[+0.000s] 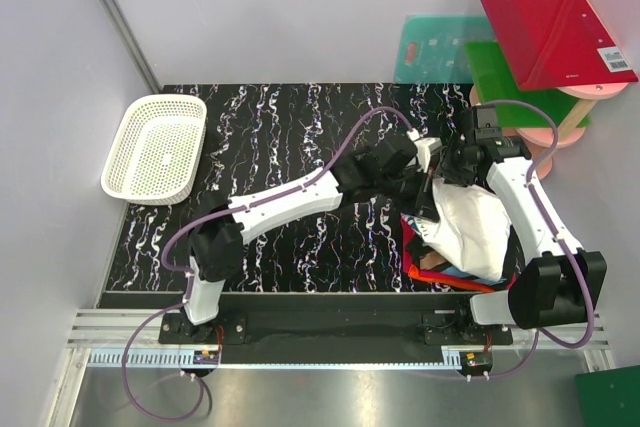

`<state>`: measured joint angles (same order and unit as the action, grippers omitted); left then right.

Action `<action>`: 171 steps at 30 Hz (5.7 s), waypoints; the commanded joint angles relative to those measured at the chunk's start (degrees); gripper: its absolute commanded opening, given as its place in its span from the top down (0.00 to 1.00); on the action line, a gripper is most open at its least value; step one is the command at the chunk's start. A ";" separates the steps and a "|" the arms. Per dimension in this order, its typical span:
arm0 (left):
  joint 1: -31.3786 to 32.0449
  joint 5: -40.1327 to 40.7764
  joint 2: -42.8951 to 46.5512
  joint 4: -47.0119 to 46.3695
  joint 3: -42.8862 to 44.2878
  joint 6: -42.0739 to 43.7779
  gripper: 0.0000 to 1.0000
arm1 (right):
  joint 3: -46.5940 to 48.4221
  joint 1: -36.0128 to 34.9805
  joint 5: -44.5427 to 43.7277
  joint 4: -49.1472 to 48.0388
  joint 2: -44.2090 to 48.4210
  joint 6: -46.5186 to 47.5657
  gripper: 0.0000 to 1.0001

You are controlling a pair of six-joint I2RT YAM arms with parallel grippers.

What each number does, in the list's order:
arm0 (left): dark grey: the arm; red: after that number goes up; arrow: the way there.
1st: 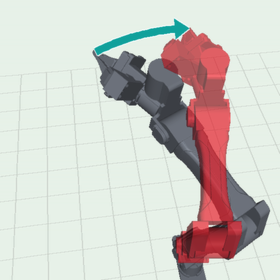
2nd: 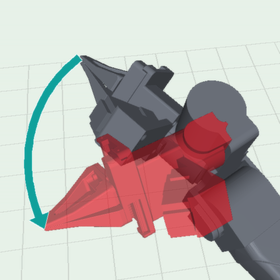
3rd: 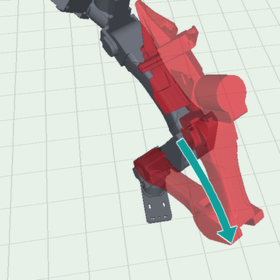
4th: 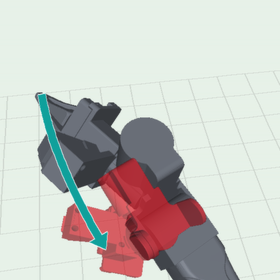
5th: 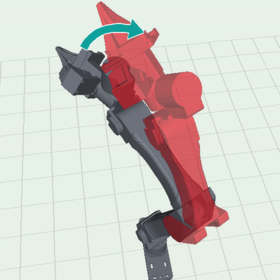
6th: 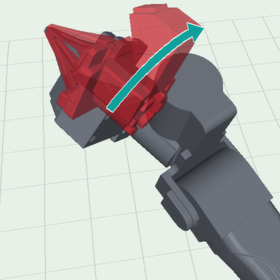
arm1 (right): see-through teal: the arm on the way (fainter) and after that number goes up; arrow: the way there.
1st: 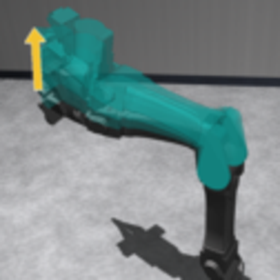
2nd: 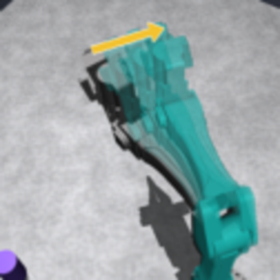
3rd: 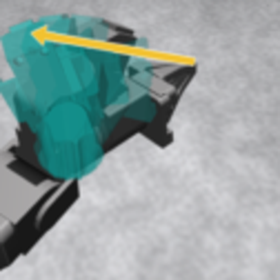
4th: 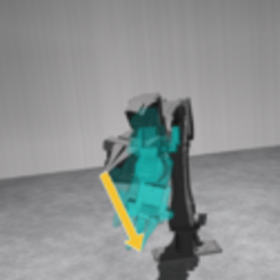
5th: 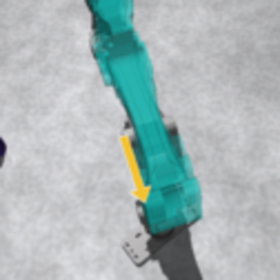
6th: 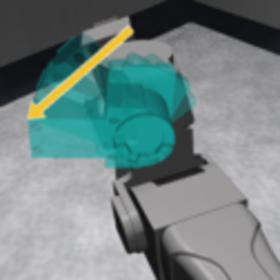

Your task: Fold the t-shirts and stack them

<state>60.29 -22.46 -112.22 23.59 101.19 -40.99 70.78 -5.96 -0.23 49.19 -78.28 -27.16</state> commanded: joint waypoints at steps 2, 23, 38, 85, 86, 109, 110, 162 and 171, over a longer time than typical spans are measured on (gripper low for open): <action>3.51 -4.71 -1.24 0.21 6.13 -1.46 1.00 | -0.12 -0.11 -2.67 -1.02 1.73 0.96 0.60; 2.56 21.92 20.62 7.52 -17.59 4.52 0.01 | 5.33 -0.11 -21.03 8.18 23.15 2.81 0.00; -4.57 17.81 19.78 10.68 -24.99 6.10 0.01 | -6.18 0.07 -23.42 23.32 39.50 -16.51 0.08; -10.46 9.10 9.48 10.16 -19.80 9.70 0.01 | -3.81 26.16 -2.76 9.35 12.71 5.54 0.08; -10.46 10.23 9.74 10.16 -19.71 9.79 0.01 | -4.07 26.95 -0.93 8.91 13.06 4.84 0.07; -10.46 12.10 21.35 2.95 -21.56 11.02 1.00 | -11.27 27.93 -17.73 5.30 26.97 -8.33 0.79; -10.46 11.56 20.91 2.95 -21.56 11.11 1.00 | -11.80 28.80 -15.79 5.22 25.39 -8.87 0.79; -11.43 8.83 23.37 0.49 -26.04 9.79 1.00 | -22.53 32.15 22.21 -18.87 -21.04 -13.27 0.99; -11.43 14.61 28.19 0.58 -29.73 10.06 0.20 | -15.16 31.62 3.60 -10.88 -1.46 -8.36 0.98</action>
<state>49.12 -11.73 -88.97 26.22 73.54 -31.14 50.54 25.76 15.09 32.08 -91.33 -39.24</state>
